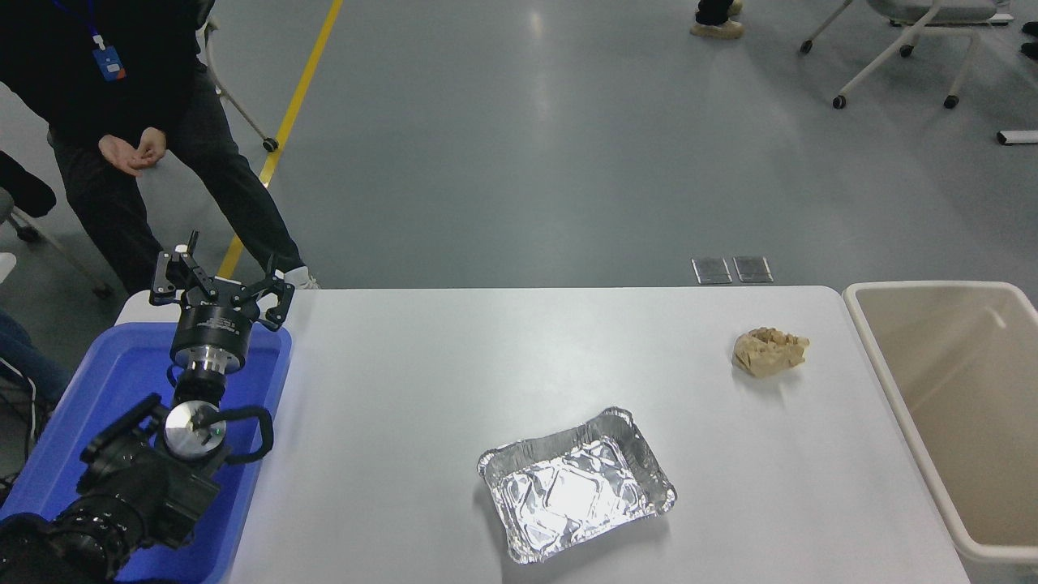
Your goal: Pick up paper cup place in dustbin
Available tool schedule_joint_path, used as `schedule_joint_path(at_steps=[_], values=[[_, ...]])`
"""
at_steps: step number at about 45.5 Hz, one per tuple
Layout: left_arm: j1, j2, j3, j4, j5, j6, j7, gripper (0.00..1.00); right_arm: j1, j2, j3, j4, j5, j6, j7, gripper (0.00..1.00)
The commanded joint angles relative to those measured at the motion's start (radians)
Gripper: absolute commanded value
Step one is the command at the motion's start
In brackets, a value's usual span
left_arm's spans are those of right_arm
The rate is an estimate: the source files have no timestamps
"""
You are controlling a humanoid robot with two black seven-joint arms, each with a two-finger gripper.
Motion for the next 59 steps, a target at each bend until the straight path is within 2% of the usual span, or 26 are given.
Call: schedule_joint_path(at_steps=[1, 35, 39, 41, 43, 45, 49, 50, 59], values=[[0.0, 0.001, 0.0, 0.0, 0.0, 0.0, 0.0, 0.99, -0.167, 0.174, 0.151, -0.149, 0.015, -0.034, 0.0, 0.0], [0.0, -0.001, 0.0, 0.001, 0.0, 0.0, 0.0, 0.99, -0.264, 0.263, 0.176, -0.149, 0.015, -0.026, 0.002, 0.0], [0.0, -0.001, 0.0, 0.0, 0.0, 0.0, 0.0, 0.99, -0.264, 0.263, 0.176, -0.149, 0.015, -0.025, 0.002, 0.21], [0.0, -0.001, 0.002, 0.0, 0.0, 0.0, 0.0, 0.99, -0.264, 0.263, 0.176, -0.149, 0.015, -0.026, 0.002, 0.44], [0.0, -0.001, 0.002, 0.001, 0.0, 0.0, 0.0, 0.99, -0.262, 0.264, 0.176, -0.149, 0.015, -0.026, 0.003, 0.56], [0.0, -0.001, 0.0, 0.001, 0.0, 0.0, 0.0, 0.99, -0.261, 0.264, 0.176, -0.149, 0.015, -0.026, 0.003, 0.73], [0.0, 0.001, 0.0, 0.0, 0.0, 0.0, 0.0, 0.99, -0.259, 0.266, 0.176, -0.147, 0.014, -0.025, 0.003, 0.91], [0.0, -0.001, 0.0, 0.0, 0.0, 0.0, 0.0, 0.99, -0.258, 0.269, 0.174, -0.147, 0.014, -0.023, 0.003, 0.99], [0.0, -0.001, 0.002, 0.0, 0.0, 0.0, 0.0, 0.99, -0.256, 0.269, 0.174, -0.133, 0.012, 0.012, 0.009, 1.0]])
